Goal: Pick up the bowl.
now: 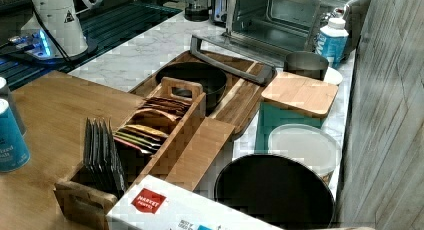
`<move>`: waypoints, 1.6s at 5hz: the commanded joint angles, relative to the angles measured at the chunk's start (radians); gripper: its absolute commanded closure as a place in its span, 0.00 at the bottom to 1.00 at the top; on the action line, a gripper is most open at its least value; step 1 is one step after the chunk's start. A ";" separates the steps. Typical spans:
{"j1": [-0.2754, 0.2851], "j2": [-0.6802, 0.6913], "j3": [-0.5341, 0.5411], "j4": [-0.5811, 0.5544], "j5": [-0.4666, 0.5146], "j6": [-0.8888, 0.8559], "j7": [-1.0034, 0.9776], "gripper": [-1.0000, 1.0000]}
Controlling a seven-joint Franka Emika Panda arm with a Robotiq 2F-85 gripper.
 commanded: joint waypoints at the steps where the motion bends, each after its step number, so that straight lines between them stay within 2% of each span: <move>1: -0.043 -0.004 -0.021 -0.135 0.034 0.059 0.038 0.00; 4: -0.066 0.037 -0.051 -0.257 0.071 0.263 -0.007 0.00; 6: -0.048 0.098 -0.080 -0.278 0.146 0.368 -0.092 0.00; 8: -0.034 0.179 -0.060 -0.288 0.166 0.464 -0.151 0.00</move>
